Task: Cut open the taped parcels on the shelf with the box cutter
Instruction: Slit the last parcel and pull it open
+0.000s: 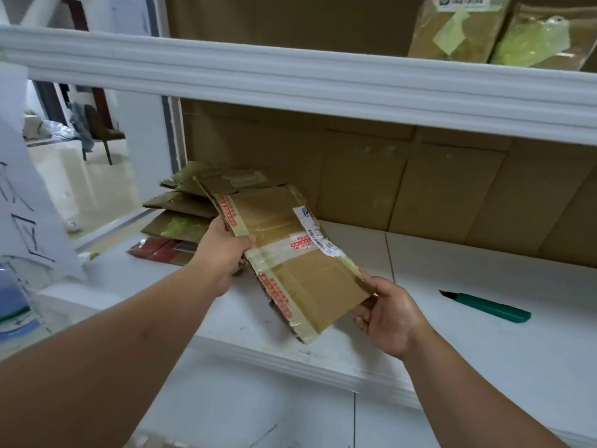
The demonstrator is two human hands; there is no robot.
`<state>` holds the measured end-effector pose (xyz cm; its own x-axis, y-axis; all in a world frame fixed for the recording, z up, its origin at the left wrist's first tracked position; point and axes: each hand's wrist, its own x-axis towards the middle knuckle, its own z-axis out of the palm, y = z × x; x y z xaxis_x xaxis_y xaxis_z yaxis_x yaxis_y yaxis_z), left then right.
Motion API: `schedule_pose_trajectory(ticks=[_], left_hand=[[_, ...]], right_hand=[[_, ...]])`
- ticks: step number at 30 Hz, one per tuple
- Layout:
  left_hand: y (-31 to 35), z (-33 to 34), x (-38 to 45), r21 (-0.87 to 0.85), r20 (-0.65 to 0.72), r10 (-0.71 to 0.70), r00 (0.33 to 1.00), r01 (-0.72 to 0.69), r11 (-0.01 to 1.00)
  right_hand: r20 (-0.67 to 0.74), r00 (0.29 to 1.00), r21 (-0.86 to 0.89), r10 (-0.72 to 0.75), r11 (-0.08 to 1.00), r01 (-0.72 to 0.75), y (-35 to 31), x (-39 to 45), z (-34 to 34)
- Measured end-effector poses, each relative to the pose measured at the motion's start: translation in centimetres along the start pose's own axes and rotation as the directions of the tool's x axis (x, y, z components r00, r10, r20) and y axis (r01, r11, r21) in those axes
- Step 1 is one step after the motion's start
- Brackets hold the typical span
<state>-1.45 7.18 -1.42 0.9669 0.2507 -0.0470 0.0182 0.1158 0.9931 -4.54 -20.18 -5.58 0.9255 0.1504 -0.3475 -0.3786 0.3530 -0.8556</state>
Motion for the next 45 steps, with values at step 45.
schedule_pose_trajectory(ticks=[45], left_hand=[[4.8, -14.2, 22.3, 0.976, 0.076, 0.227, 0.971, -0.119, 0.181]], right_hand=[[0.153, 0.943, -0.868, -0.295, 0.417, 0.271, -1.5, 19.1, 27.1]])
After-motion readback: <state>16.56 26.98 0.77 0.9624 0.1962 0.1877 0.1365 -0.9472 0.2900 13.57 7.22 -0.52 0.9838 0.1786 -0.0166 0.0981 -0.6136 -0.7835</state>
